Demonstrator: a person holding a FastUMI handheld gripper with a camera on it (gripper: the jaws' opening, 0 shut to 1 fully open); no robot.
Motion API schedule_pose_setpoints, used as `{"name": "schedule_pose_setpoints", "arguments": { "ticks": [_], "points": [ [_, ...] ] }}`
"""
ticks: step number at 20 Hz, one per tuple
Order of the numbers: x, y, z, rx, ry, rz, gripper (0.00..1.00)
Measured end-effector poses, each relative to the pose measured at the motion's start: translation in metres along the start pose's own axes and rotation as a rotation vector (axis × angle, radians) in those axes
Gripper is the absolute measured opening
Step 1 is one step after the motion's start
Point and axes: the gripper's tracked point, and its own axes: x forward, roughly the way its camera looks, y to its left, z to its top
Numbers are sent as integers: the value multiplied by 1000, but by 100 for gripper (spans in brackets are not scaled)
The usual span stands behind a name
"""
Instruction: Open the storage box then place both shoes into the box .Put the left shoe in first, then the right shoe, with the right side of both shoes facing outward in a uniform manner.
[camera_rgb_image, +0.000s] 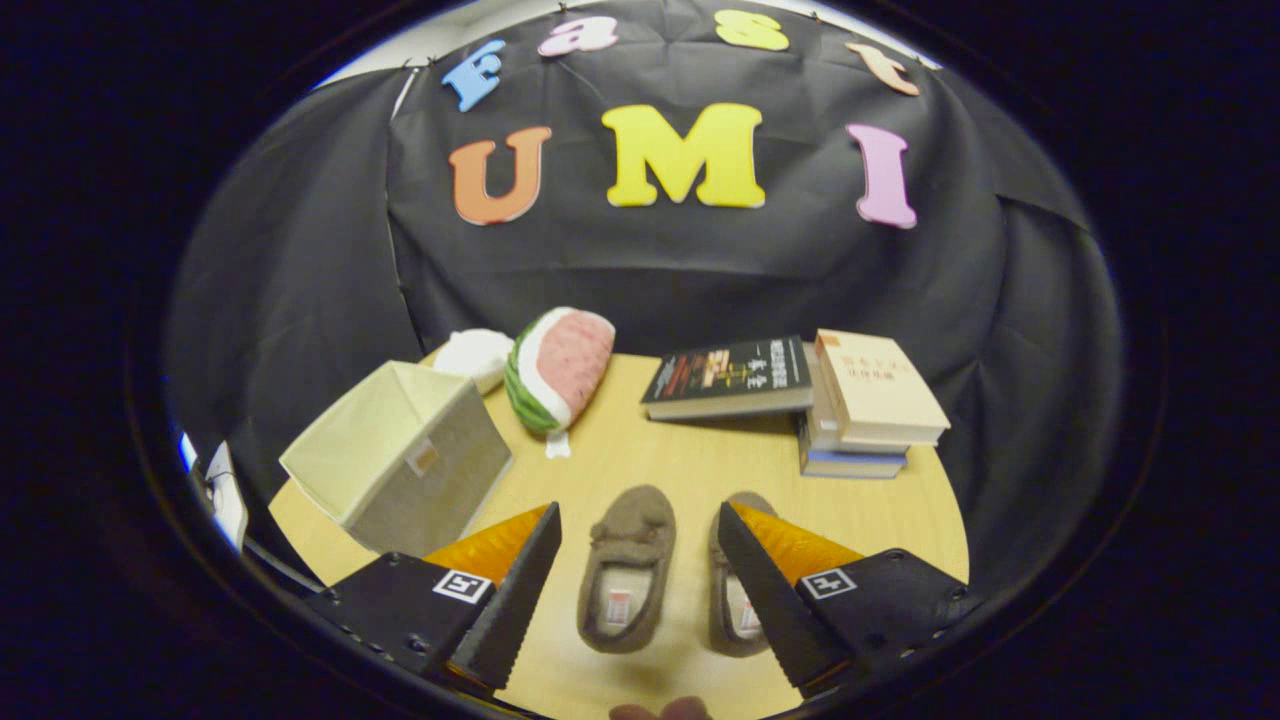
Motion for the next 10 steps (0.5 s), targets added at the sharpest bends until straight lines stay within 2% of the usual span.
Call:
{"name": "schedule_pose_setpoints", "arguments": {
  "ticks": [7,10],
  "points": [
    [68,-11,-78,57,302,32,94],
    [86,-17,-94,99,380,19,78]
  ]
}}
